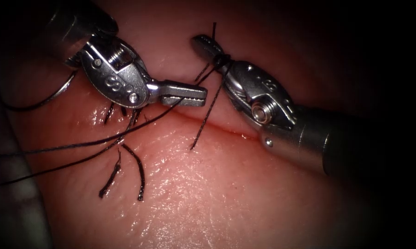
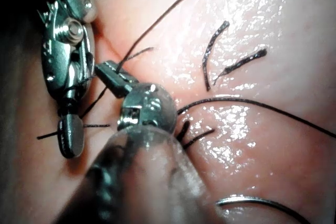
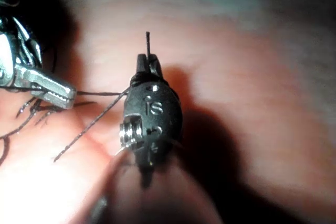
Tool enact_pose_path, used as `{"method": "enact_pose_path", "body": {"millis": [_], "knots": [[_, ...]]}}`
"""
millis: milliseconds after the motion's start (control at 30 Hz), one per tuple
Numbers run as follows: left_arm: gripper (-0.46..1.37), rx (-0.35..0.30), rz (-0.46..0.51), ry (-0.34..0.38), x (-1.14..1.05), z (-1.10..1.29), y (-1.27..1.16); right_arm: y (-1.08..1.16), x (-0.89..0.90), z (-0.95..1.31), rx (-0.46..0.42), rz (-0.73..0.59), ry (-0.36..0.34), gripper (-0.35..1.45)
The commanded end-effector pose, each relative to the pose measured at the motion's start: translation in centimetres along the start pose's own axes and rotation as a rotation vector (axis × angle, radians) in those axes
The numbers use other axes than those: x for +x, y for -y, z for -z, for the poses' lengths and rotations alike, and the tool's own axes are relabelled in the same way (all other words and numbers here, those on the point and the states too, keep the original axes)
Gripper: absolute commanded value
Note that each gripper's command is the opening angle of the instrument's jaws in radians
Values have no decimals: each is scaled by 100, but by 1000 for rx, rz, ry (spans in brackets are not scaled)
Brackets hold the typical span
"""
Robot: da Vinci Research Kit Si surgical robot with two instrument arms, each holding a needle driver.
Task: Wound Closure
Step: Grab the short tail with the right gripper
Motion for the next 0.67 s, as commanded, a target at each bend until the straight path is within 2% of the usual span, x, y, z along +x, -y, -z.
{"method": "enact_pose_path", "body": {"millis": [33,667], "knots": [[-35,-6,0,0,0,1,0,0,0,0,-7,1,-1,-35],[-35,-6,-1,0,1,2,0,3,0,2,-5,-11,-5,-35]]}}
